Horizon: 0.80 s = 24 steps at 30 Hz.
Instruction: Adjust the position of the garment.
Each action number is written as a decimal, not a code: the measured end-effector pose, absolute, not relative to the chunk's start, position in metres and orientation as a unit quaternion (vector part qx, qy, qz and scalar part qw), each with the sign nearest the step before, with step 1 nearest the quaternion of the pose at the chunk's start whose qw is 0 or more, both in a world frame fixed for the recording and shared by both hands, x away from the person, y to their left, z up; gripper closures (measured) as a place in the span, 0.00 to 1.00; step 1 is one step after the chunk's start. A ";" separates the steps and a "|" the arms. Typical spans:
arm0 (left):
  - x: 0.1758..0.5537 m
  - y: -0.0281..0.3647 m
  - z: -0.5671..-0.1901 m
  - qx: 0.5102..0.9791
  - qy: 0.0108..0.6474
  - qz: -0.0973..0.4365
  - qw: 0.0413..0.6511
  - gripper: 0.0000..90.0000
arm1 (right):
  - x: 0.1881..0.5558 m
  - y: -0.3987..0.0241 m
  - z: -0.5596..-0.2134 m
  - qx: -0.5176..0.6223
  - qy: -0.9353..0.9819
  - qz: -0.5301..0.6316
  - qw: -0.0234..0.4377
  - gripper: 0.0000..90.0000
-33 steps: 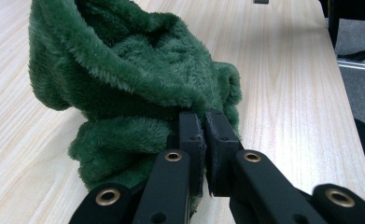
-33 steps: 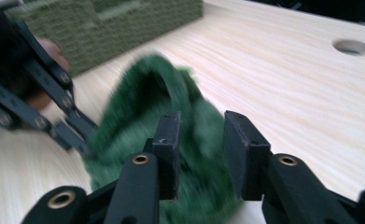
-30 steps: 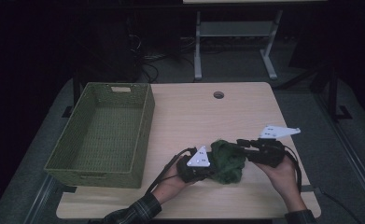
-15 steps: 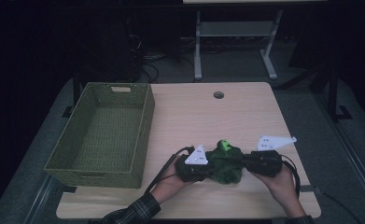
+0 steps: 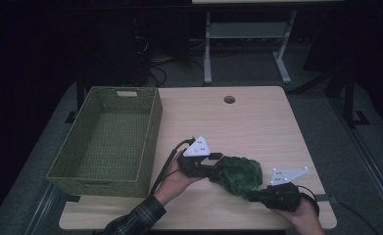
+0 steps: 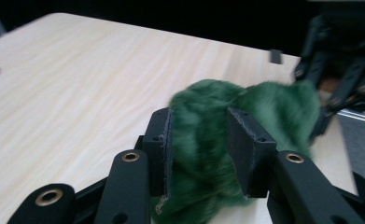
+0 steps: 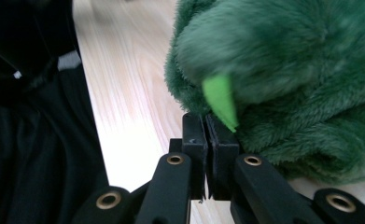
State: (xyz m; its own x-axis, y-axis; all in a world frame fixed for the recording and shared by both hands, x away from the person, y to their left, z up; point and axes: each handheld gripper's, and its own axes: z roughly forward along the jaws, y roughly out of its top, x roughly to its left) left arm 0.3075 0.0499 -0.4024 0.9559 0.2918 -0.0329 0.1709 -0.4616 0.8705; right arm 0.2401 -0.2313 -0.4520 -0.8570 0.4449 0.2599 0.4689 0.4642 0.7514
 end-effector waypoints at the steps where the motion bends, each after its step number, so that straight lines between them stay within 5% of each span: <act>1: 0.306 0.045 -0.406 0.857 0.130 0.055 0.495 0.68 | 0.241 -0.231 -0.453 -0.267 -0.859 -0.437 0.014 0.97; 15: 0.295 0.039 -0.438 0.891 0.119 0.048 0.435 0.78 | 0.279 -0.237 -0.460 -0.301 -0.871 -0.388 -0.029 0.97; 24: 0.295 0.039 -0.433 0.886 0.116 0.048 0.445 0.76 | 0.269 -0.265 -0.457 -0.329 -0.847 -0.418 -0.019 0.85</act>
State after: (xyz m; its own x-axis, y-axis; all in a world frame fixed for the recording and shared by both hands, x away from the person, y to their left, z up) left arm 0.2947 0.0387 -0.4333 0.9682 0.2494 -0.0178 0.1631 -0.5760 0.8010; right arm 0.2687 -0.2650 -0.4570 -0.7832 0.5721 0.2435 0.5410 0.4343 0.7202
